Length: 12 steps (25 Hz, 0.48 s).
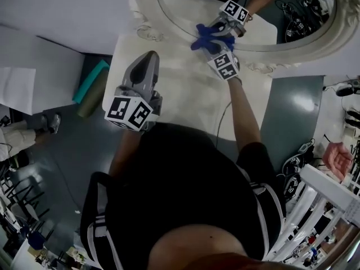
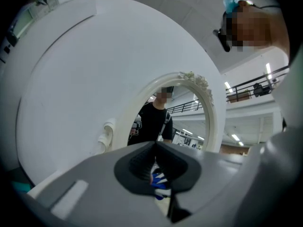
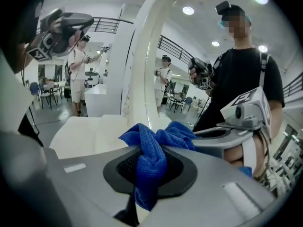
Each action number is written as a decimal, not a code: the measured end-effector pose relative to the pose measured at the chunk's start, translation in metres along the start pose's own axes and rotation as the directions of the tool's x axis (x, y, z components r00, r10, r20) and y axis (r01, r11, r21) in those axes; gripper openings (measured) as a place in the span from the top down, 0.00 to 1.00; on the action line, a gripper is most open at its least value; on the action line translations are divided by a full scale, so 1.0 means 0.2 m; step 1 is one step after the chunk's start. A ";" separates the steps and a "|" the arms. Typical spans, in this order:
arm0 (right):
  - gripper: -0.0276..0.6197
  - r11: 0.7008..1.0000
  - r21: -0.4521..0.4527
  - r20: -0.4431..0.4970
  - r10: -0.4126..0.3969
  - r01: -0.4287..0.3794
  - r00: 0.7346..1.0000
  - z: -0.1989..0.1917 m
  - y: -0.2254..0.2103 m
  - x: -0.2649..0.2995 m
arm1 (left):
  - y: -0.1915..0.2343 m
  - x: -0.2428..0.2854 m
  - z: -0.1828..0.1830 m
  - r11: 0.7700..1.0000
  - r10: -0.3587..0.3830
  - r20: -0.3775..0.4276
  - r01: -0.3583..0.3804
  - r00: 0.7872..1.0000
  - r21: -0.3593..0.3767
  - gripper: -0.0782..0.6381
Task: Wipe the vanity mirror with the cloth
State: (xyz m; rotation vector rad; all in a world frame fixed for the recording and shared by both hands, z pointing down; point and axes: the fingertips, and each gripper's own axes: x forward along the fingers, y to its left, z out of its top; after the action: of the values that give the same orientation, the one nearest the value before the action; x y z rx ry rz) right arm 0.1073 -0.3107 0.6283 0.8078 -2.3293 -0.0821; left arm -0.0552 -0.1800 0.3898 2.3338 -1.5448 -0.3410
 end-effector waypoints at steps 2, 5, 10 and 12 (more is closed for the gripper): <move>0.89 0.997 0.061 0.034 0.036 -0.038 0.999 0.10 0.06 0.09 | 0.06 -0.05 0.03 1.000 0.014 0.008 -0.014 1.000 0.001 0.88; 0.88 0.979 0.179 0.120 0.076 -0.096 0.990 0.28 0.18 0.23 | 0.21 -0.15 0.07 1.000 0.030 0.017 -0.030 0.999 -0.002 0.88; 0.88 0.907 0.369 0.393 0.045 -0.202 0.919 0.66 0.23 0.22 | 0.23 -0.22 0.13 1.000 0.022 0.031 -0.022 0.999 0.005 0.88; 0.88 0.888 0.409 0.484 -0.018 -0.208 0.875 0.82 0.20 0.15 | 0.21 -0.23 0.14 1.000 0.011 0.038 -0.011 0.999 0.015 0.88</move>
State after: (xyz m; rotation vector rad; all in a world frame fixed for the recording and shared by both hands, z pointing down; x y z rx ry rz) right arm -0.0311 -0.3187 0.5288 0.9735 -2.9154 0.3625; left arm -0.1179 -0.1573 0.3805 2.3424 -1.5829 -0.3746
